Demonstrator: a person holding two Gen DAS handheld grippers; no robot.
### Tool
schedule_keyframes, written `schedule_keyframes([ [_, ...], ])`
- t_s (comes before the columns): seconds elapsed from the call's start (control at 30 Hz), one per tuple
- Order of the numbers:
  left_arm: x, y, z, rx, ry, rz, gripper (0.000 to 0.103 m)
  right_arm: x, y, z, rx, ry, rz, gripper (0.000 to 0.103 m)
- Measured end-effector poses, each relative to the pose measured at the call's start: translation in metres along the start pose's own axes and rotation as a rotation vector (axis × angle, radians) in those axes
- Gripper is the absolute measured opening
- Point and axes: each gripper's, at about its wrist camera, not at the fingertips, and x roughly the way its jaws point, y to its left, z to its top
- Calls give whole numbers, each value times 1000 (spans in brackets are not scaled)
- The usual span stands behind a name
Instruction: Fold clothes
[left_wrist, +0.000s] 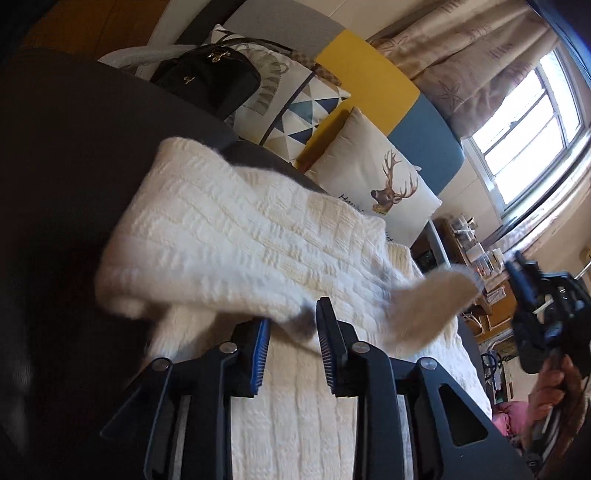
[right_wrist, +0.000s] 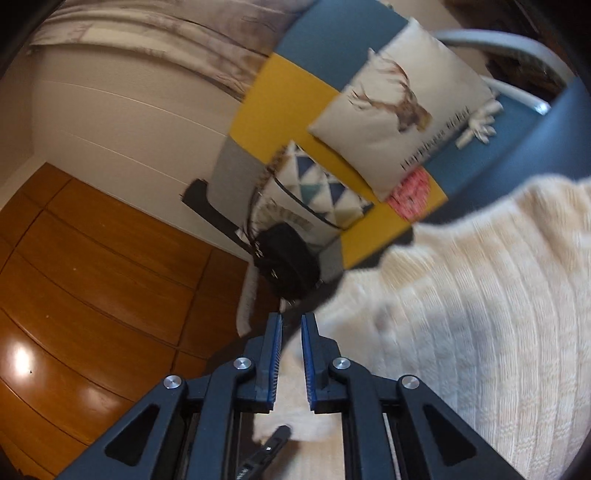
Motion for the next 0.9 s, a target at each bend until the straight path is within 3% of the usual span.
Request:
schedule_keyframes([
  [0.1,1,10,4,-32,1,-2,27,-8,17,11,-64,-12,2,10],
  [0.23,0,15,0,-37,-15,-16,27,3,16,-1,-132,106,-69,12],
  [0.3,-1,18,-2,-39,-23,-23,27,9,-7,-14,-91,160,-139,27],
  [0.5,-1,22,-6,-39,-42,-36,27,7,-89,-43,105,187,-261,27],
  [0.63,-2,25,-6,-45,-50,-45,27,8,-110,-53,155,167,-260,27],
  [0.9,-3,29,-8,-58,-60,-68,27,18,-108,-62,216,171,-235,27],
])
